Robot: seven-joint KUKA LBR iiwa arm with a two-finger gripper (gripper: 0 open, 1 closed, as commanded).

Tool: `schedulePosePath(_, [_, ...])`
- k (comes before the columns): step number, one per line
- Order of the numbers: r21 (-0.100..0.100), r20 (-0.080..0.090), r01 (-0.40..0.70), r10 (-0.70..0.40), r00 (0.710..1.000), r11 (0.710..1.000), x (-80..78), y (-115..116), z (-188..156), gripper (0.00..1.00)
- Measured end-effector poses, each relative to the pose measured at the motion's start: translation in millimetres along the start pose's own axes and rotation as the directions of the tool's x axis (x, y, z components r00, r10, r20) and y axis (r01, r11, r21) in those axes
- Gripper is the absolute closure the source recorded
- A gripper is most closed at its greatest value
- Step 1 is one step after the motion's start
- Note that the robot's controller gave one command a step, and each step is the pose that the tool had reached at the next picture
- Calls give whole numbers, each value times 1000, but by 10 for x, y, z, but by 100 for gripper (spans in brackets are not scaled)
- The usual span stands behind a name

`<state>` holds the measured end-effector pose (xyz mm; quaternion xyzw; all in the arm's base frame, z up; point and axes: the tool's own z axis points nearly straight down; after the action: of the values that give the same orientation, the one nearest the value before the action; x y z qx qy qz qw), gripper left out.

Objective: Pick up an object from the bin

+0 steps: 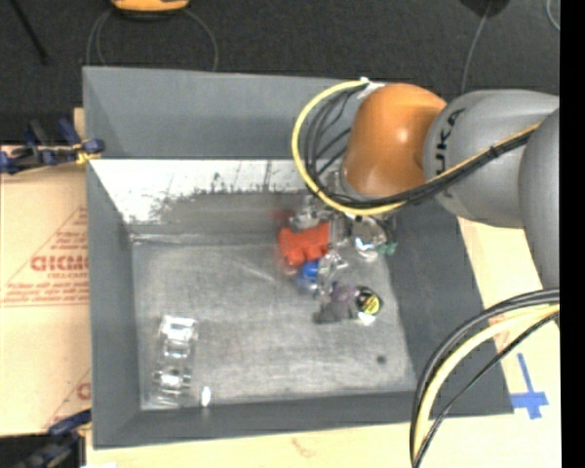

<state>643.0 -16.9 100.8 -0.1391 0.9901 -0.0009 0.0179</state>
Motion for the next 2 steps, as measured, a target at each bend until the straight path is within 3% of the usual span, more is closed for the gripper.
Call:
schedulePosePath(1, [4, -32, -220, 220, 975, 975, 824, -891, -329, 0])
schedulePosePath(2, [-4, -32, 39, -39, 999, 999, 501, -184, 259, 0])
